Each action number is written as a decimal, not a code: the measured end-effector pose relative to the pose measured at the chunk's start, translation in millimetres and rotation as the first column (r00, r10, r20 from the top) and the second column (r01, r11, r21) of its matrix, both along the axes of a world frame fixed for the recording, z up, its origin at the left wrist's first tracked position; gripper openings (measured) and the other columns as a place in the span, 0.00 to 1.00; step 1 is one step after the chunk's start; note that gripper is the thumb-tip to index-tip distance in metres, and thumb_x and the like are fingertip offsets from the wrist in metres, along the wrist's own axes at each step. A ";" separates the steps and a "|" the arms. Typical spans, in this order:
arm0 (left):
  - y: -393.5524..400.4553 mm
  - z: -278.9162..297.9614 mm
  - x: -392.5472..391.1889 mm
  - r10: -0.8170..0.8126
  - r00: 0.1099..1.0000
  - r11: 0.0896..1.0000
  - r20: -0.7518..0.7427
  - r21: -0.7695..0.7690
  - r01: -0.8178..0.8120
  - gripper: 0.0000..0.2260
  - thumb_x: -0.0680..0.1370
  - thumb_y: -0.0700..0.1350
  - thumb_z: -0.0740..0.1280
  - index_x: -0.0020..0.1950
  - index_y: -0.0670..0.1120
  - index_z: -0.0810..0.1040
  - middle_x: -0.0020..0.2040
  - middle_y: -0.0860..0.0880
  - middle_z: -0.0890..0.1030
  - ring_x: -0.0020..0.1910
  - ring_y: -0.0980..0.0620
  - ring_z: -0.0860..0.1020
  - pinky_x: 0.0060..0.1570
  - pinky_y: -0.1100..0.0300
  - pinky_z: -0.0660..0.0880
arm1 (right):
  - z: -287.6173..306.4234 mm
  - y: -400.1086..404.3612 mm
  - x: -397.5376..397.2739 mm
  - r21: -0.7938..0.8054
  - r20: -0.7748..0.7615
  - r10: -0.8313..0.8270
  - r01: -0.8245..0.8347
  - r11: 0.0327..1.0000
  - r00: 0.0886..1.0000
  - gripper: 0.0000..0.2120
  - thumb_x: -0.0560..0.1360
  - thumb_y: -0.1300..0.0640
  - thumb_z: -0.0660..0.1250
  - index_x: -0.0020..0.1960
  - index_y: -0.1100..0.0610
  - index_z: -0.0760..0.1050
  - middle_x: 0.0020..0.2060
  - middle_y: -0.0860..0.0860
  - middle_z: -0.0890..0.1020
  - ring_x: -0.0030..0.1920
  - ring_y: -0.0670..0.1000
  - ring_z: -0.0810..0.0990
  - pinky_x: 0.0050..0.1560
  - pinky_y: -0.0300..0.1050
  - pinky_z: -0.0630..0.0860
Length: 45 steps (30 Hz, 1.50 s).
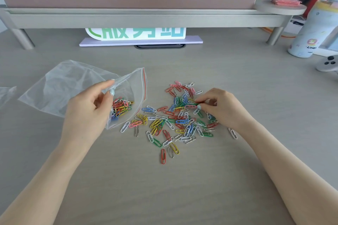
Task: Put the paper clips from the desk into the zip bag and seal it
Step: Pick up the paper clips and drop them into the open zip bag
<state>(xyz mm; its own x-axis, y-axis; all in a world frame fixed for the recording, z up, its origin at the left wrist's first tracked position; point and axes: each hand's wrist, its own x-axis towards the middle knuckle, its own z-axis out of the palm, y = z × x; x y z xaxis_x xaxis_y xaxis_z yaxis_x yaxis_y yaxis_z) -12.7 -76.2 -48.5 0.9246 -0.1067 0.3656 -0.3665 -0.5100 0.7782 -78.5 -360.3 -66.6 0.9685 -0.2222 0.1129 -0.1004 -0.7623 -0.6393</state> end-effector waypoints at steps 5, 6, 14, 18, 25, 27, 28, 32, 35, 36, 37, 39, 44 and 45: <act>-0.5 0.1 -0.4 0.003 1.000 1.000 0.006 0.003 -0.003 0.13 0.77 0.42 0.62 0.59 0.54 0.78 0.27 0.53 0.72 0.26 0.57 0.67 0.27 0.72 0.63 | 2.0 2.0 0.1 -0.068 -0.021 0.021 -0.022 0.997 1.000 0.11 0.72 0.61 0.67 0.52 0.52 0.80 0.49 0.50 0.78 0.44 0.48 0.76 0.46 0.37 0.70; -0.7 0.5 -0.8 0.002 1.000 1.000 0.006 0.002 -0.002 0.13 0.77 0.42 0.62 0.60 0.54 0.78 0.28 0.51 0.71 0.26 0.57 0.67 0.27 0.72 0.63 | 1.9 1.9 0.0 -0.062 -0.020 0.018 -0.019 0.998 1.000 0.11 0.72 0.61 0.67 0.53 0.52 0.80 0.49 0.50 0.78 0.44 0.49 0.77 0.46 0.35 0.70; -1.3 1.7 -1.5 -0.003 1.000 1.000 0.009 0.001 0.003 0.13 0.77 0.42 0.62 0.59 0.54 0.78 0.27 0.51 0.71 0.25 0.57 0.66 0.27 0.72 0.63 | 2.5 1.9 -1.1 -0.015 -0.016 -0.012 0.012 1.000 1.000 0.10 0.72 0.63 0.67 0.51 0.52 0.81 0.48 0.51 0.79 0.42 0.46 0.76 0.41 0.31 0.69; -0.9 2.3 -1.7 -0.011 1.000 1.000 0.013 0.005 0.011 0.14 0.77 0.42 0.62 0.60 0.55 0.78 0.32 0.43 0.73 0.26 0.56 0.66 0.27 0.71 0.63 | 1.5 2.7 -1.9 0.021 -0.005 -0.029 0.029 0.999 1.000 0.07 0.73 0.59 0.66 0.48 0.52 0.81 0.46 0.52 0.79 0.39 0.42 0.75 0.38 0.25 0.67; -1.8 -0.1 -0.8 -0.015 1.000 1.000 0.011 -0.001 0.015 0.13 0.77 0.42 0.62 0.59 0.55 0.78 0.28 0.55 0.71 0.26 0.57 0.67 0.28 0.72 0.63 | 1.6 5.7 -1.7 -0.011 -0.038 0.008 -0.008 1.000 0.999 0.09 0.72 0.59 0.68 0.52 0.53 0.80 0.49 0.51 0.77 0.44 0.46 0.75 0.43 0.34 0.67; -1.9 -0.2 -0.8 -0.014 1.000 1.000 0.017 0.002 0.014 0.13 0.77 0.42 0.62 0.59 0.54 0.78 0.28 0.55 0.71 0.26 0.57 0.66 0.28 0.71 0.63 | 1.0 5.8 -1.1 -0.011 -0.024 -0.001 0.000 1.000 1.000 0.08 0.72 0.61 0.67 0.50 0.54 0.81 0.48 0.52 0.78 0.42 0.46 0.76 0.39 0.30 0.68; -2.1 -0.2 -0.8 -0.014 1.000 1.000 0.017 0.002 0.014 0.13 0.77 0.42 0.62 0.59 0.54 0.78 0.27 0.55 0.71 0.26 0.57 0.66 0.28 0.71 0.63 | 0.5 6.0 -0.8 -0.013 -0.022 -0.003 0.003 1.000 1.000 0.07 0.72 0.62 0.67 0.49 0.55 0.81 0.48 0.52 0.79 0.41 0.46 0.76 0.39 0.27 0.67; -3.1 0.5 -1.2 -0.014 1.000 1.000 0.013 0.005 0.013 0.14 0.77 0.41 0.62 0.59 0.54 0.78 0.25 0.56 0.70 0.25 0.57 0.66 0.27 0.72 0.62 | -0.4 7.4 0.2 0.005 -0.013 -0.012 0.012 1.000 1.000 0.06 0.72 0.63 0.67 0.46 0.55 0.81 0.47 0.50 0.79 0.38 0.41 0.75 0.39 0.28 0.68; -2.4 0.3 -1.1 -0.011 1.000 1.000 0.018 0.007 0.010 0.14 0.77 0.41 0.62 0.59 0.54 0.78 0.26 0.56 0.70 0.25 0.57 0.65 0.27 0.72 0.62 | -0.8 7.9 -0.6 0.001 0.003 -0.008 0.008 1.000 1.000 0.06 0.72 0.63 0.67 0.45 0.54 0.80 0.44 0.48 0.78 0.38 0.38 0.75 0.37 0.25 0.68; -2.1 0.0 -0.9 -0.009 1.000 1.000 0.023 0.013 0.009 0.13 0.77 0.41 0.62 0.59 0.53 0.78 0.26 0.56 0.70 0.25 0.58 0.65 0.27 0.72 0.62 | -1.1 8.0 -0.7 -0.002 0.012 -0.007 0.007 1.000 1.000 0.06 0.72 0.63 0.67 0.44 0.54 0.80 0.42 0.47 0.78 0.37 0.38 0.75 0.37 0.25 0.68; -2.1 0.1 -0.8 -0.010 1.000 1.000 0.028 0.022 0.009 0.13 0.77 0.41 0.62 0.59 0.53 0.78 0.25 0.56 0.70 0.25 0.58 0.65 0.27 0.73 0.62 | -1.2 8.3 -1.0 -0.006 0.021 -0.004 0.004 1.000 1.000 0.06 0.72 0.63 0.66 0.44 0.55 0.81 0.40 0.45 0.77 0.37 0.38 0.75 0.36 0.25 0.68; -2.4 0.0 -0.4 -0.013 0.999 0.999 0.033 0.039 0.011 0.14 0.77 0.41 0.62 0.60 0.53 0.78 0.24 0.57 0.70 0.25 0.58 0.65 0.26 0.72 0.61 | -1.8 8.0 -0.8 -0.016 0.037 0.011 -0.010 1.000 0.999 0.07 0.72 0.64 0.67 0.44 0.55 0.81 0.38 0.44 0.77 0.36 0.38 0.75 0.37 0.25 0.67; -1.7 0.0 -0.1 -0.011 0.999 0.999 0.031 0.035 0.010 0.14 0.77 0.41 0.62 0.60 0.52 0.78 0.24 0.57 0.69 0.25 0.58 0.65 0.26 0.72 0.61 | -3.9 2.8 0.0 -0.012 0.051 0.058 -0.057 0.998 0.997 0.08 0.72 0.63 0.68 0.45 0.53 0.82 0.40 0.47 0.80 0.35 0.40 0.75 0.38 0.27 0.69; -1.7 0.2 -0.2 -0.011 1.000 0.999 0.028 0.031 0.010 0.14 0.77 0.41 0.61 0.60 0.53 0.78 0.24 0.57 0.69 0.25 0.58 0.65 0.25 0.72 0.61 | -4.3 2.6 -0.4 -0.006 0.057 0.061 -0.060 0.998 0.996 0.08 0.72 0.63 0.68 0.45 0.52 0.83 0.40 0.47 0.80 0.36 0.39 0.75 0.38 0.27 0.69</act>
